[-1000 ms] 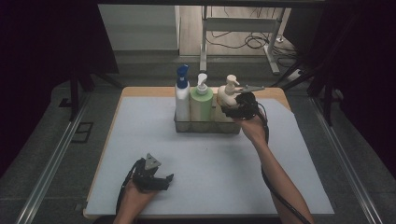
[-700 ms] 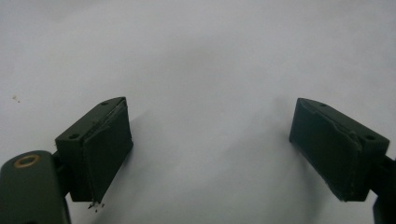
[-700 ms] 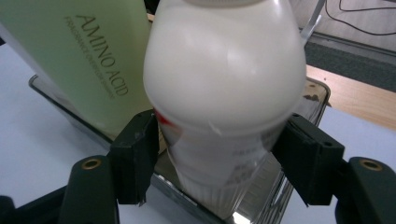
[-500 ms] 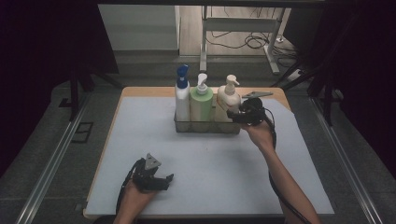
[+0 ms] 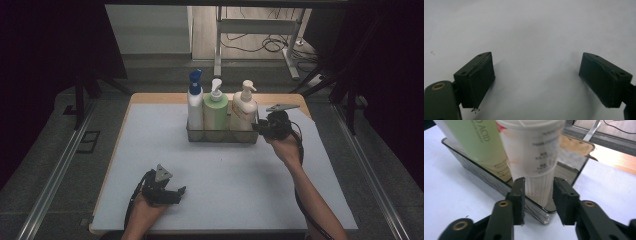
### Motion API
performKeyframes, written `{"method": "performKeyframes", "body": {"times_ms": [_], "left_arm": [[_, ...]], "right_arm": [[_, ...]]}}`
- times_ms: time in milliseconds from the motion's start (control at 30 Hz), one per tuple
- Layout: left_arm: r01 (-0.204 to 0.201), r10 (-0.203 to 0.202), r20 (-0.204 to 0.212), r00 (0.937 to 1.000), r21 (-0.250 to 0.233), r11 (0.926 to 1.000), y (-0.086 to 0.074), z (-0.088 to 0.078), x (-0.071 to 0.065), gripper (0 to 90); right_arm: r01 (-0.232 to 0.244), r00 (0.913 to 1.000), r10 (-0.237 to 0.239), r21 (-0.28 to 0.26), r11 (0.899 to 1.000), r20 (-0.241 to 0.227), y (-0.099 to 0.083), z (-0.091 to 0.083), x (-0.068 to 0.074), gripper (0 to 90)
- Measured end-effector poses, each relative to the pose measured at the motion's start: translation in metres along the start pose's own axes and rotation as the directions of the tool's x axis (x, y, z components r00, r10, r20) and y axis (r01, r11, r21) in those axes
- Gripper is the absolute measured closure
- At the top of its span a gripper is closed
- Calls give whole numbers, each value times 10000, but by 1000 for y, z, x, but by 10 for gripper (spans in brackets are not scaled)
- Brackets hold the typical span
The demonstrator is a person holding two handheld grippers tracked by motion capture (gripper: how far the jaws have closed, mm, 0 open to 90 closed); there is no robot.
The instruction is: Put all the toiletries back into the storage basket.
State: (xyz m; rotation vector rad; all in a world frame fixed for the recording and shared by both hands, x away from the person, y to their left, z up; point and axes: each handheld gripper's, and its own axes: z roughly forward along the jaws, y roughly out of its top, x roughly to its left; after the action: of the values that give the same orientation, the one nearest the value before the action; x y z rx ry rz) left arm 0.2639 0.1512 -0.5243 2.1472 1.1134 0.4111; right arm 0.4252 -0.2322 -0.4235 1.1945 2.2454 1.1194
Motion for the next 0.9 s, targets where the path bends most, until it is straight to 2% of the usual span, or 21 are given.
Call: {"method": "performKeyframes", "body": {"times_ms": [133,267,567,900], "left_arm": [[1,-1,2,10000,2,10000,0,0,0,125],[0,0,0,10000,0,10000,0,0,0,125],[1,-1,2,10000,2,10000,0,0,0,126],[3,-3,4,10000,3,10000,0,0,0,126]], "right_arm": [[-61,10000,61,-3,10000,34,-1,-1,-3,773],[-62,9996,60,42,10000,284,0,2,-5,891],[-232,9976,213,286,9993,653,3,17,-16,899],[-162,9985,142,388,9991,526,14,33,-22,899]]}}
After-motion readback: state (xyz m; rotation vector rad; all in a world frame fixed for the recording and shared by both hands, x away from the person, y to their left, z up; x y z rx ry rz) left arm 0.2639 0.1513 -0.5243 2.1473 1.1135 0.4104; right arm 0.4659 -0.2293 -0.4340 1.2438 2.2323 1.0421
